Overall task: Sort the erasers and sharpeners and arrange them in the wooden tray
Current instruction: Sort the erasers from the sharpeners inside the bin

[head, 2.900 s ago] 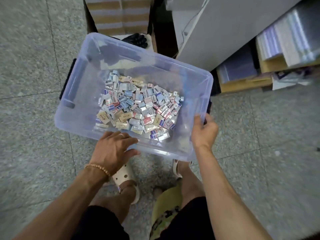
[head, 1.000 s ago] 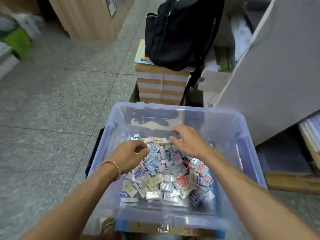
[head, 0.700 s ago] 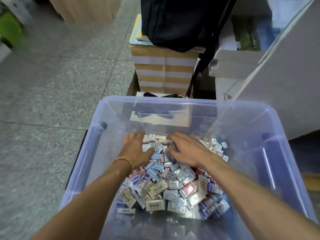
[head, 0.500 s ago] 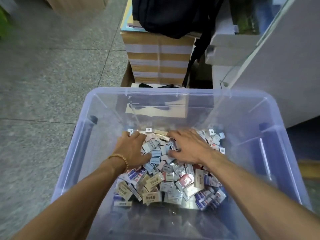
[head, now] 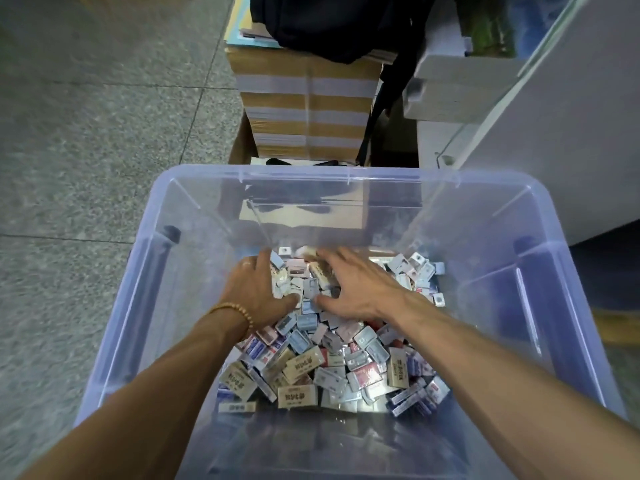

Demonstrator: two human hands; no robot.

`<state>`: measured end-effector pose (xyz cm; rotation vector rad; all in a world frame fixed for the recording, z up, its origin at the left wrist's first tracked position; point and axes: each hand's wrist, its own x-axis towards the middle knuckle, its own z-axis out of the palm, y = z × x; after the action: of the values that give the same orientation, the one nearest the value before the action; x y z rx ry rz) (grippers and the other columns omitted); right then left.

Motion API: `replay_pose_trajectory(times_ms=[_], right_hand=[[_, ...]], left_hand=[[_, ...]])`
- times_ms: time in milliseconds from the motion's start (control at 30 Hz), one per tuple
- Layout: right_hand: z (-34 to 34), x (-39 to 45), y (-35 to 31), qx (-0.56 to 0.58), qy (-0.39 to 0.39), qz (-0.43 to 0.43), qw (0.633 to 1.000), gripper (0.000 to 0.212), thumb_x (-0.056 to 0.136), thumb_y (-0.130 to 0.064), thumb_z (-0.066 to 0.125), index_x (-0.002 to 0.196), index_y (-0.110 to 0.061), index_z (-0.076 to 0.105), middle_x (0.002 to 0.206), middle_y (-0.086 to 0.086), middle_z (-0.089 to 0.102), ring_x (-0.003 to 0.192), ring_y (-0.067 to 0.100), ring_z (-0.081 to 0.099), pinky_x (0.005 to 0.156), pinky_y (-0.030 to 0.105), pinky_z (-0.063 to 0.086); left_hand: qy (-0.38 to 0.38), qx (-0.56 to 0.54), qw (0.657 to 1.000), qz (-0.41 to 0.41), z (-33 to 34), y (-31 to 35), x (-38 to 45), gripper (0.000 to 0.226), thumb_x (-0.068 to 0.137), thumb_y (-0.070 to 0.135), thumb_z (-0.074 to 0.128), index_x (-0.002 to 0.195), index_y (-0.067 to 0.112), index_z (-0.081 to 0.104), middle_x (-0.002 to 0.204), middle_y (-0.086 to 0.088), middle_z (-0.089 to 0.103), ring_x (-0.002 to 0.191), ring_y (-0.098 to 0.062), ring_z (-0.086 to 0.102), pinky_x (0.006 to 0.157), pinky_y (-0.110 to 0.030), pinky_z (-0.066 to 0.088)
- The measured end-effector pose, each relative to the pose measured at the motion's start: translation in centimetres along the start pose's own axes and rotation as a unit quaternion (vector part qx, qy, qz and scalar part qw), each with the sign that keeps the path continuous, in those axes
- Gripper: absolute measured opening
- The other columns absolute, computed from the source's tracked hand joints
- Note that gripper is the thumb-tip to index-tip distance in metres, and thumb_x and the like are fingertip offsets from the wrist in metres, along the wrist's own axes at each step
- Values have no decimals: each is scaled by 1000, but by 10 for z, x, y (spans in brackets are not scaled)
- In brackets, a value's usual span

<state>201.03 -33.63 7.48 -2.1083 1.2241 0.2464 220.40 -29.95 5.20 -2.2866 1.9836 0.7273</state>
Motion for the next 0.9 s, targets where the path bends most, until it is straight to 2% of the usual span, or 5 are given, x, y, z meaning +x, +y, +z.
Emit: replay_pose_trajectory(times_ms=[200, 400, 600, 733, 900], right_hand=[[13, 8, 2, -2, -14, 14, 1000, 97, 80, -52, 75, 151, -22, 15, 142, 12, 49, 130, 32, 47, 113, 46, 38], [8, 4, 9, 9, -31, 17, 999, 63, 84, -44, 75, 131, -21, 39, 111, -3, 57, 93, 17, 57, 84, 33, 48], [4, -6, 4, -24, -60, 2, 998, 42, 85, -36, 73, 117, -23, 50, 103, -9, 50, 103, 11, 40, 91, 37, 42], [-1, -21, 5, -50, -66, -12, 996, 12, 88, -18, 65, 92, -21, 54, 92, 1, 59, 87, 22, 60, 70, 30, 51], [10, -61, 10, -55, -172, 12, 983, 14, 91, -16, 64, 87, -25, 55, 93, -3, 58, 84, 13, 58, 78, 29, 54]], left_hand=[[-78, -8, 997, 5, -4, -1, 7, 93, 59, 51, 83, 135, 22, 38, 120, -10, 52, 112, -28, 45, 93, -39, 47], [-139, -61, 988, -8, -11, 7, 9, 112, 32, 52, 86, 128, 20, 39, 109, -6, 61, 94, -24, 61, 82, -41, 57], [-184, -71, 980, 9, -20, 13, 3, 81, 59, 28, 90, 126, 18, 45, 115, -5, 57, 97, -22, 58, 80, -33, 53], [-145, 78, 984, 68, -13, 15, -20, 64, 65, 41, 84, 119, 21, 57, 128, -3, 40, 109, -20, 45, 92, -35, 50], [-190, 96, 973, 92, -32, 14, -36, 43, 70, 38, 80, 102, 26, 53, 103, 2, 50, 93, -16, 48, 75, -25, 45]])
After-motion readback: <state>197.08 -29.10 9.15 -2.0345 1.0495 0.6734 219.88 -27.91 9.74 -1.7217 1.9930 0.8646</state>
